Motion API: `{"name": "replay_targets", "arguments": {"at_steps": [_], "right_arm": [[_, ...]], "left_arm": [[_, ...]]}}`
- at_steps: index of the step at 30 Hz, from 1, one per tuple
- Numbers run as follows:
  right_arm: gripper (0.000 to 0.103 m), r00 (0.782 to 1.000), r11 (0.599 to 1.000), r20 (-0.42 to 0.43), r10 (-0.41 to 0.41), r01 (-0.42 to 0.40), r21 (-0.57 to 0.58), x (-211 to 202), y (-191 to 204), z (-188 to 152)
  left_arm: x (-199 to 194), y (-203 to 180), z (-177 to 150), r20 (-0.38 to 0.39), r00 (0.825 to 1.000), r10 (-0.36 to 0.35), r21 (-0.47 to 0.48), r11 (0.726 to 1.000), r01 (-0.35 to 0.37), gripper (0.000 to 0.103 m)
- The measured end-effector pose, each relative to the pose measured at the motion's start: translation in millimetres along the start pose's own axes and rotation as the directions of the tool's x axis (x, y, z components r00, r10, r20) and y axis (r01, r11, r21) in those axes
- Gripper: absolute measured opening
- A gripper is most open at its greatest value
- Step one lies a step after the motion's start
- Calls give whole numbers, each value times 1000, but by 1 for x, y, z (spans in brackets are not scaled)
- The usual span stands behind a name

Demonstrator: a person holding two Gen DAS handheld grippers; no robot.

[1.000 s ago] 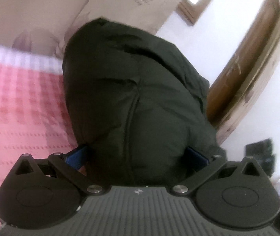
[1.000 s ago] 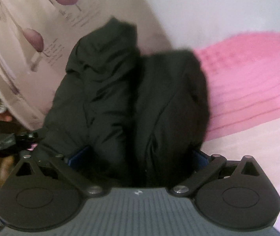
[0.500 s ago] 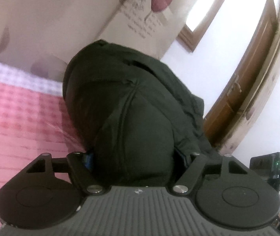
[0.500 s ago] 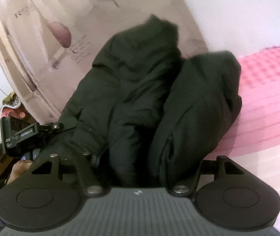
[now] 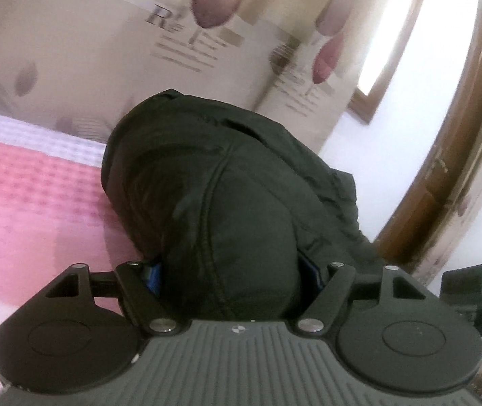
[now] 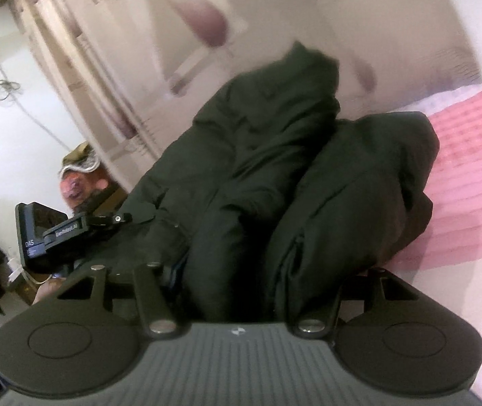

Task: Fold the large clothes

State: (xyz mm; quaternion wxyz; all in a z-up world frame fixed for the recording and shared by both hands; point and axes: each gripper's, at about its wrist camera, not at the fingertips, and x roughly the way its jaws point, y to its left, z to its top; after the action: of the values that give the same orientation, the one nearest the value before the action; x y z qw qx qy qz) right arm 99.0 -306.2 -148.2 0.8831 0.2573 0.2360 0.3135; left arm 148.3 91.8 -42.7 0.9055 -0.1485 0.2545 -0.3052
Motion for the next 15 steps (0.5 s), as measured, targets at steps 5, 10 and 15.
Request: {"name": "replay_targets", "arguments": {"at_steps": [5, 10, 15], "right_arm": [[58, 999, 999, -31, 28, -27, 30, 17, 22, -23], [59, 999, 999, -49, 3, -1, 49, 31, 22, -40], [66, 998, 999, -56, -38, 39, 13, 38, 29, -45]], "left_arm": [[-27, 13, -20, 0, 998, 62, 4, 998, -62, 74], [-32, 20, -37, 15, 993, 121, -1, 993, -121, 84], [-35, 2, -39, 66, 961, 268, 84, 958, -273, 103]]}}
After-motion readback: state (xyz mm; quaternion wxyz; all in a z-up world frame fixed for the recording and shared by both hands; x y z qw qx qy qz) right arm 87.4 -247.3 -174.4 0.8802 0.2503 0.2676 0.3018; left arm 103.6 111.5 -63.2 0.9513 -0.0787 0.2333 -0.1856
